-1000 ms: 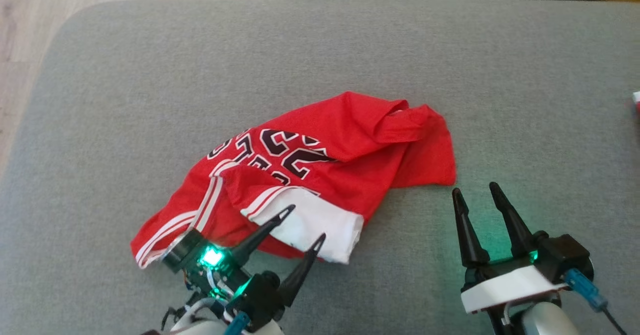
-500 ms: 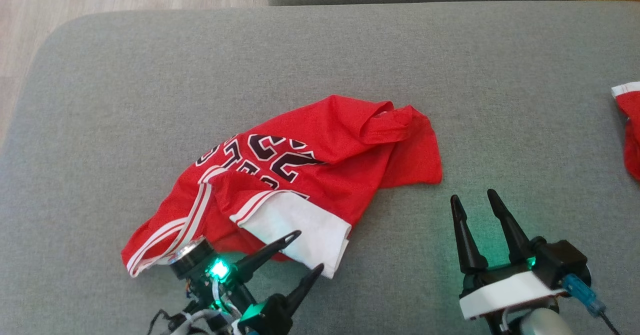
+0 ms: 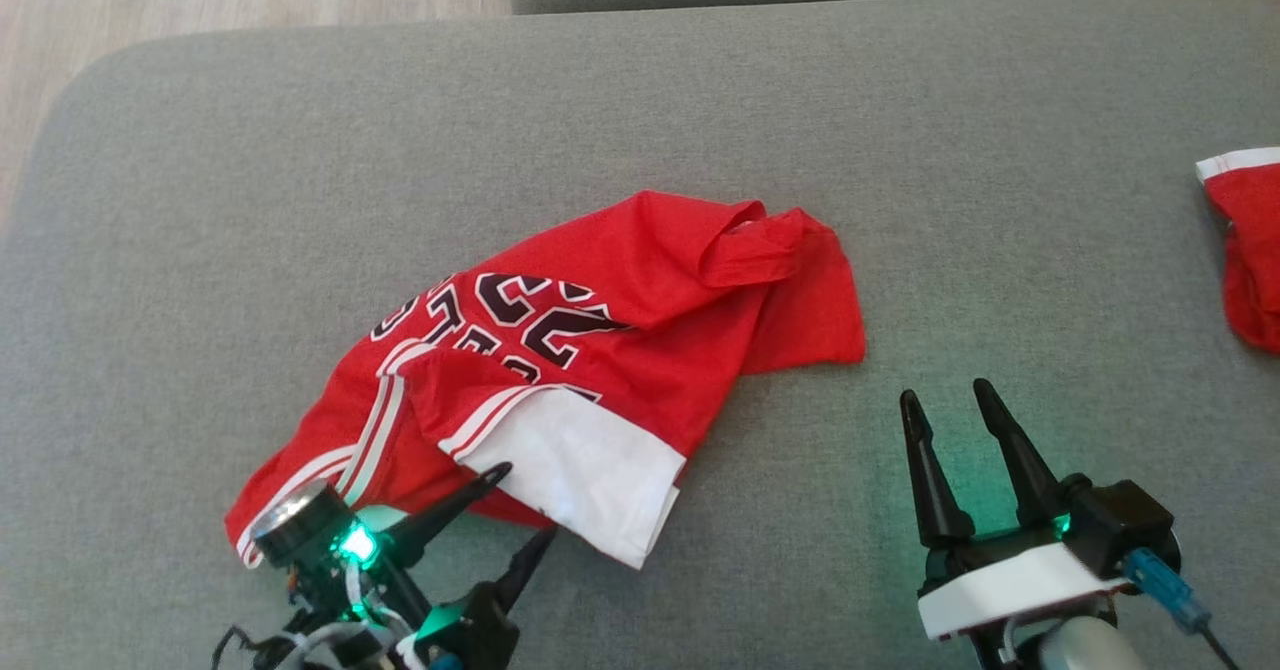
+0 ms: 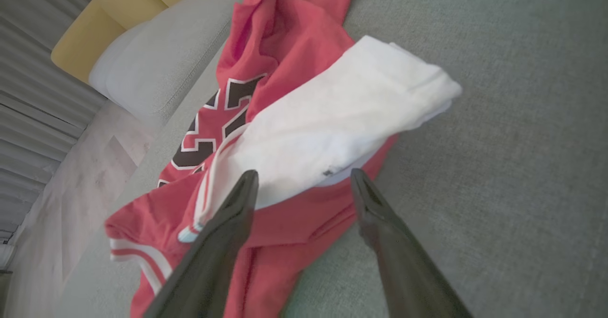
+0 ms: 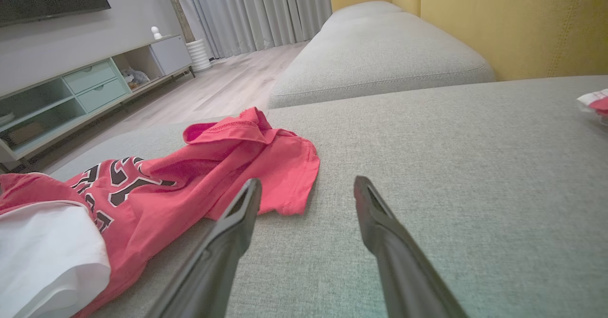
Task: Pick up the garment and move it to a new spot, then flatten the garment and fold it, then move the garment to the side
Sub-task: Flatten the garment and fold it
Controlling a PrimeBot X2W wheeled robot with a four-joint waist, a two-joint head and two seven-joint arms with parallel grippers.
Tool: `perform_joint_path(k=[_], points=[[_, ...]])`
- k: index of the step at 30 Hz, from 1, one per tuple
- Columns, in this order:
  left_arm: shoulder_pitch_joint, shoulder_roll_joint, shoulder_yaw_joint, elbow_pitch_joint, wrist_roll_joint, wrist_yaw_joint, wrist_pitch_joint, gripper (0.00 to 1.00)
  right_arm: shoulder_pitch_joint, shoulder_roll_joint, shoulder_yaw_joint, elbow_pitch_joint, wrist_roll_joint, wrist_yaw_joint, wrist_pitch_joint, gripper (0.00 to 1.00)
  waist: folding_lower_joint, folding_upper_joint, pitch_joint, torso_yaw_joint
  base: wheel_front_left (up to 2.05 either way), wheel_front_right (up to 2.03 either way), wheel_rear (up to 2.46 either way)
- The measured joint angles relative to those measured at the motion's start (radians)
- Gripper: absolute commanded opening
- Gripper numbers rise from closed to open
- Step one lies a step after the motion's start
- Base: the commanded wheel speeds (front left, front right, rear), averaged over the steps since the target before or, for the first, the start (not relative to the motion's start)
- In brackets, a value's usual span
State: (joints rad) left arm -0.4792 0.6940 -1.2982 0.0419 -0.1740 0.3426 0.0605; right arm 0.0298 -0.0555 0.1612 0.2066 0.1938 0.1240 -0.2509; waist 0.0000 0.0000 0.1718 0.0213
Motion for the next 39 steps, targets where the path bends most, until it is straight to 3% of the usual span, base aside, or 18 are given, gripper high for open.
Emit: perform_joint_path(k=[8,22,33,39], points=[[0.013,0.027,0.006,-0.026,-0.002,0.011,0.008,1.0,0.0,0.001,0.0,0.001,0.004,0.0,0.0,1.0,0.0,0.0,0.003,-0.008,0.0,0.0,0.0],[-0.011,-0.045,0.009,0.013,-0.002,0.011,-0.055,1.0,-0.002,0.002,0.004,0.004,0.004,0.0,0.0,1.0,0.0,0.0,0.013,-0.032,0.0,0.0,0.0],[-0.014,-0.05,0.008,-0.023,0.001,0.017,-0.059,1.0,-0.002,0.004,0.003,0.007,0.009,0.0,0.0,1.0,0.0,0.0,0.001,-0.053,0.0,0.0,0.0],[-0.014,-0.064,0.005,-0.02,0.001,-0.015,-0.059,1.0,-0.002,0.005,0.003,0.007,0.013,0.0,0.0,1.0,0.0,0.0,-0.003,-0.068,0.0,0.0,0.0]])
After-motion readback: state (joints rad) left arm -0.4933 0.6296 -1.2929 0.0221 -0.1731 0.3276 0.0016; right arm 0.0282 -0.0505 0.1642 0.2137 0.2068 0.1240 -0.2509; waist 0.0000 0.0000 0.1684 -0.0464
